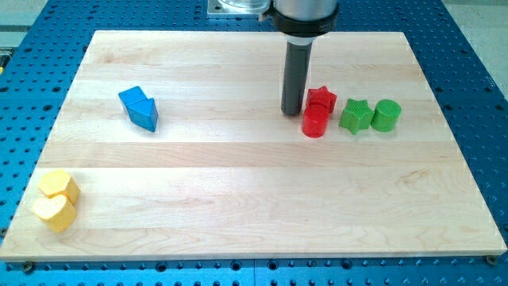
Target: Slide the red circle into the green star
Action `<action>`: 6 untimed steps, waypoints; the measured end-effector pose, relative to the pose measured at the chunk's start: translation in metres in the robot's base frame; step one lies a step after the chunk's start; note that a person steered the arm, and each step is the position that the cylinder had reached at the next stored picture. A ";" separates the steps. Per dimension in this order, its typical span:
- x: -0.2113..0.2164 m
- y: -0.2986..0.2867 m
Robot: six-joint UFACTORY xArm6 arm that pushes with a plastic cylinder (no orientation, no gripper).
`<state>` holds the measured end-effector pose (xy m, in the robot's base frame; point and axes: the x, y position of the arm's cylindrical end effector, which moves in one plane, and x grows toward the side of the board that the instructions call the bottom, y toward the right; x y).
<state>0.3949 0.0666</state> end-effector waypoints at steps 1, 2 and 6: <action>0.016 0.004; 0.011 -0.012; -0.016 -0.007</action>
